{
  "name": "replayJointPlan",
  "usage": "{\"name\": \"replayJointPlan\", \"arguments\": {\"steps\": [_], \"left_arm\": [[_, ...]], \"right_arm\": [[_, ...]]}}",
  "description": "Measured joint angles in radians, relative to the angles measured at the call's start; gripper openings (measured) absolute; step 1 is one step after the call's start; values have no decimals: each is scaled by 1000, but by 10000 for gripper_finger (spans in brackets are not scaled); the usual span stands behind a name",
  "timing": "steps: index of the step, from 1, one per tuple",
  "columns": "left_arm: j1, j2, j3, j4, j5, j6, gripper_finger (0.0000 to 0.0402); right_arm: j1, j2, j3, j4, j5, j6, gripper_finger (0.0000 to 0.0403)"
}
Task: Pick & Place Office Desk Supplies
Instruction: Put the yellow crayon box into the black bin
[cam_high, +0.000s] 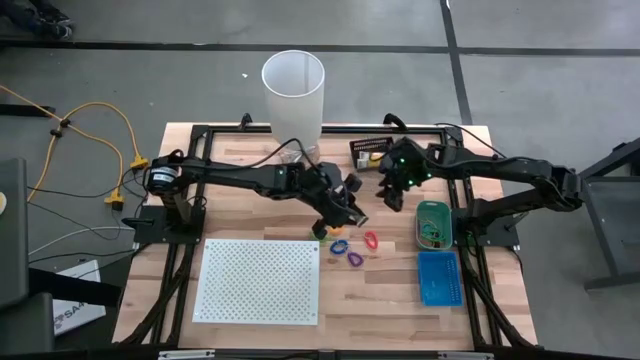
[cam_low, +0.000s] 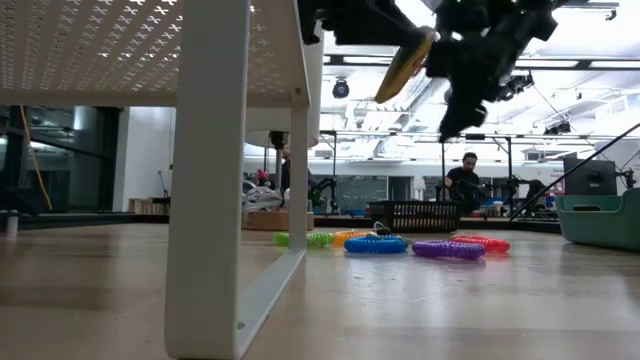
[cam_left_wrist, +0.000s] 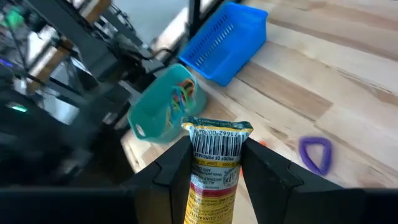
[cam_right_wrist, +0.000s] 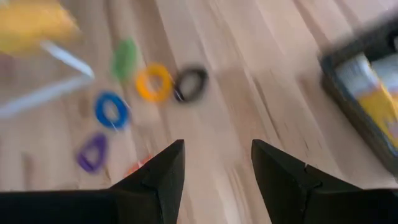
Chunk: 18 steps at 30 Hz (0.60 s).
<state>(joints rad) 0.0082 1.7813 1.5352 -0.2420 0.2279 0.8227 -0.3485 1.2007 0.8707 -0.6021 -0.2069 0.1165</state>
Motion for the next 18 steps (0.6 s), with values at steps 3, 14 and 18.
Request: {"name": "replayJointPlan", "arguments": {"steps": [3, 14, 18], "left_arm": [[0, 0, 0, 57, -29, -12, 126], [0, 0, 0, 252, -317, -37, 126], [3, 0, 0, 269, -361, -38, 126]], "right_arm": [[1, 3, 0, -90, 30, -22, 173], [2, -3, 0, 5, 72, -198, 173], [8, -54, 0, 78, 69, -250, 173]]}}
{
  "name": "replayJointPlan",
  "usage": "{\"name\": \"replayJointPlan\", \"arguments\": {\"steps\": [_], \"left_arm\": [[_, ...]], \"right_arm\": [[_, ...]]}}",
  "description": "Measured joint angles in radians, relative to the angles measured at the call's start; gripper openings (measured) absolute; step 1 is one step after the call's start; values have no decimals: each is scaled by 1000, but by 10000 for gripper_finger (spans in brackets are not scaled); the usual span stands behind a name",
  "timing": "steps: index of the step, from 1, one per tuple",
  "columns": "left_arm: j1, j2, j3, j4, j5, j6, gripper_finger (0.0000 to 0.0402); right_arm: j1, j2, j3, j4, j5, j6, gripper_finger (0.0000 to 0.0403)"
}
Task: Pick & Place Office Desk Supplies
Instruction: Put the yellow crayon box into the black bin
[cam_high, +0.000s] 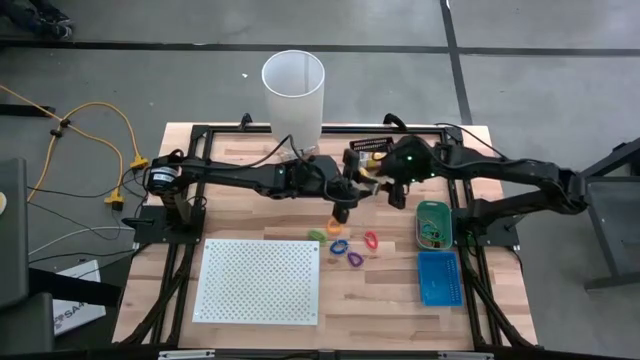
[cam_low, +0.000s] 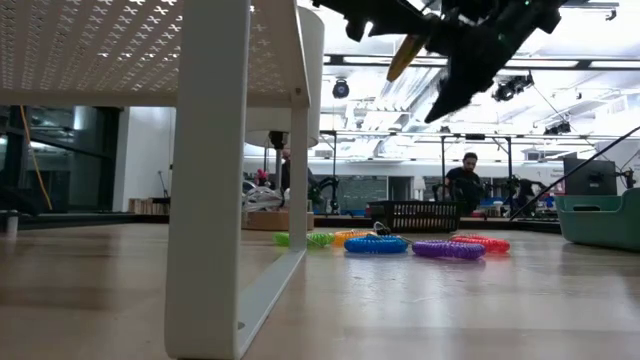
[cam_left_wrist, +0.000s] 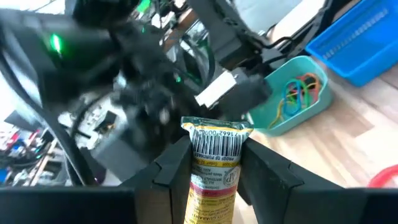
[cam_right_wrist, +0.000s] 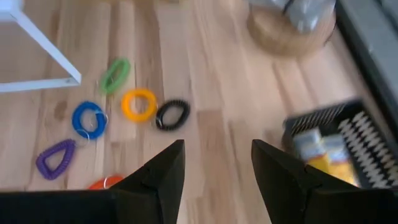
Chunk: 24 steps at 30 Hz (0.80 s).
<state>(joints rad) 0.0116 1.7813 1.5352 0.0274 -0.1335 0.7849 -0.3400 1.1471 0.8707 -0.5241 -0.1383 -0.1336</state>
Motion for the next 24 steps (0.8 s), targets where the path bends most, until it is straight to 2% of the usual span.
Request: {"name": "replayJointPlan", "arguments": {"steps": [5, 11, 24], "left_arm": [[7, 0, 0, 11, -8, -2, 126], [14, 0, 0, 92, 1, -78, 126], [9, 0, 0, 171, 6, -173, 126]], "right_arm": [[7, -94, 0, 21, 2, -73, 173], [7, -172, 0, 8, 5, -85, 173], [7, -187, 0, 73, -1, -63, 173]]}}
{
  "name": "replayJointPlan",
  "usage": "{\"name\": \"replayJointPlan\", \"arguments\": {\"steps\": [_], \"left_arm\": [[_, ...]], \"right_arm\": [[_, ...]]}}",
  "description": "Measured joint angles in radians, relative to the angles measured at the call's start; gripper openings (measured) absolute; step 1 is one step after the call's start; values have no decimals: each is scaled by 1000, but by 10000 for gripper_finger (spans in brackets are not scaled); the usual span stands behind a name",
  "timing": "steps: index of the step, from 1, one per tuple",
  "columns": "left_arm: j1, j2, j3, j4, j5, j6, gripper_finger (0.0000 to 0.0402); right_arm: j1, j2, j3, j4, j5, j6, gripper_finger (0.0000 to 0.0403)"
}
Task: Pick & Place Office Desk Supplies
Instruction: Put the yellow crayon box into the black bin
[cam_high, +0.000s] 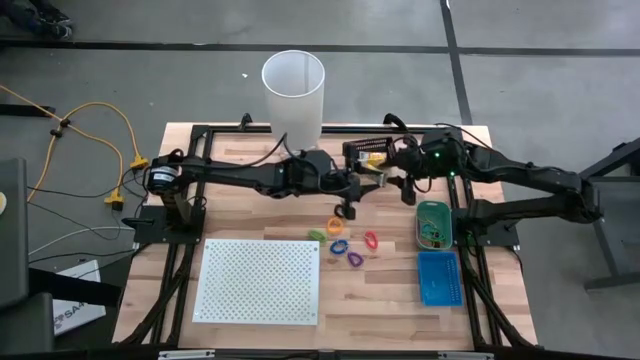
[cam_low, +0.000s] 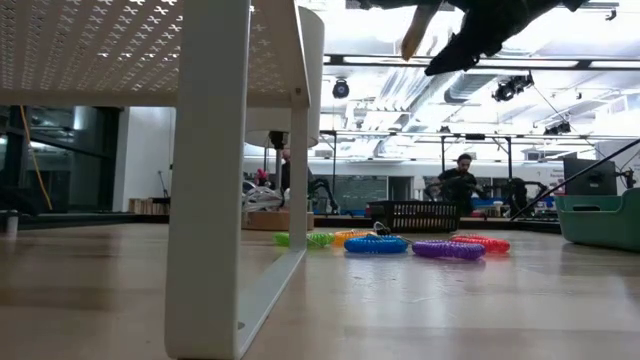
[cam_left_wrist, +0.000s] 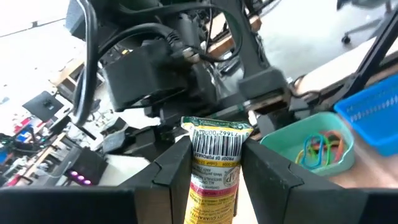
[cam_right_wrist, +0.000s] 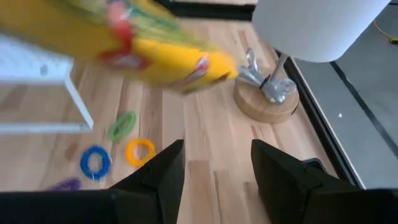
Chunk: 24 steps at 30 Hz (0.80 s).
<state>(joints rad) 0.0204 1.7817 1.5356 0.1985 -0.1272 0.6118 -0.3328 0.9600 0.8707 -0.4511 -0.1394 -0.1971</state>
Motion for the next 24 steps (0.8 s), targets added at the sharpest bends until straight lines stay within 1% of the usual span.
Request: {"name": "replayJointPlan", "arguments": {"steps": [4, 7, 11, 13, 16, 19, 22, 24], "left_arm": [[0, 0, 0, 34, -19, -37, 126], [0, 0, 0, 62, -66, -44, 126], [1, 0, 0, 104, -138, -90, 126], [1, 0, 0, 132, -191, -119, 126], [1, 0, 0, 179, -272, -132, 126], [1, 0, 1, 211, -327, -135, 126], [1, 0, 1, 234, -362, -135, 126], [1, 0, 1, 248, -369, -135, 126]], "right_arm": [[0, 0, 0, 40, -1, 94, 173], [2, 0, 0, 54, 0, 136, 173], [30, 1, 0, 85, 3, 128, 173], [50, 1, 0, 119, 20, 123, 173], [80, 1, 0, 183, 81, 120, 173], [112, 1, 0, 245, 168, 103, 173], [144, 2, 0, 294, 279, 84, 173], [157, 2, 0, 320, 319, 63, 173]]}}
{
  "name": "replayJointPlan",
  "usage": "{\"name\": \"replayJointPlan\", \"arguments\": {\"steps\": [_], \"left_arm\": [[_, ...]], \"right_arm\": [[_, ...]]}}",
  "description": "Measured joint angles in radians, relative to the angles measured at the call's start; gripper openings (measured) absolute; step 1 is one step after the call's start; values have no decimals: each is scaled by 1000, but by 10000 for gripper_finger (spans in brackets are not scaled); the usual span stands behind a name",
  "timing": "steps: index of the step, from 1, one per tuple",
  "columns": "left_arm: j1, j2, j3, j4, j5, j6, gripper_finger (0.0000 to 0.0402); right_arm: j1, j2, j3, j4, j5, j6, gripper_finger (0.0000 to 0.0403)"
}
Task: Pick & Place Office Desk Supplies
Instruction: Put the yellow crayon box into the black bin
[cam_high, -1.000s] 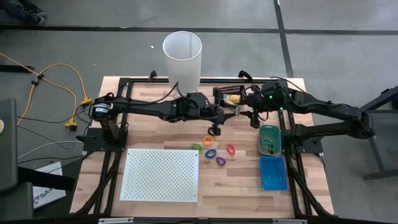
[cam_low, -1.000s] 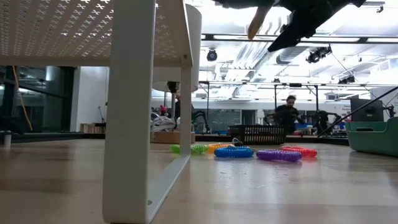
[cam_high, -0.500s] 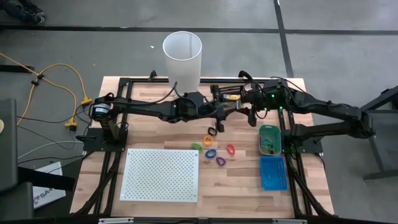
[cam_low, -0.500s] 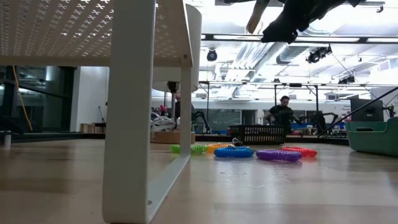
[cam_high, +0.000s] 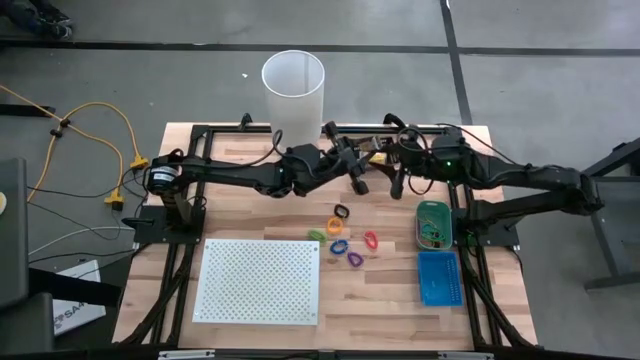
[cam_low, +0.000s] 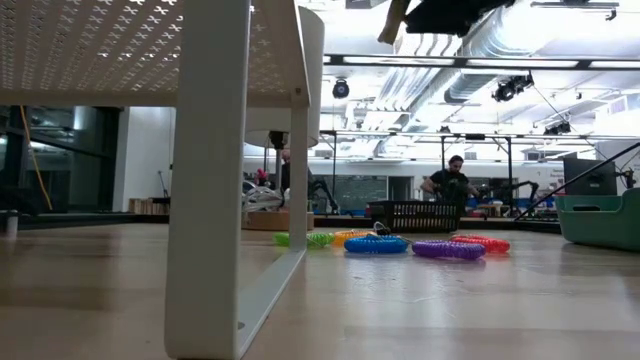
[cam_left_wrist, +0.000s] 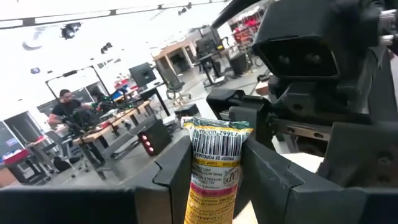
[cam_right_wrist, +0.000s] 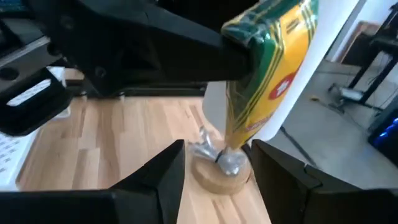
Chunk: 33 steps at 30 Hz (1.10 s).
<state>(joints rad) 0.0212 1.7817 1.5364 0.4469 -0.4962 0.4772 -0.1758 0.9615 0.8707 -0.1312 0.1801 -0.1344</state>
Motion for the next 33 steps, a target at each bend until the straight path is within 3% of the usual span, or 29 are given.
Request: {"name": "replayJointPlan", "arguments": {"steps": [4, 20, 33], "left_arm": [[0, 0, 0, 40, 0, 1, 126], [1, 0, 0, 119, 0, 3, 126], [10, 0, 0, 118, 2, 20, 126]], "right_arm": [[15, 16, 0, 60, 17, -21, 173], [32, 161, 0, 339, 255, -148, 173], [120, 161, 0, 404, 415, -214, 173]]}}
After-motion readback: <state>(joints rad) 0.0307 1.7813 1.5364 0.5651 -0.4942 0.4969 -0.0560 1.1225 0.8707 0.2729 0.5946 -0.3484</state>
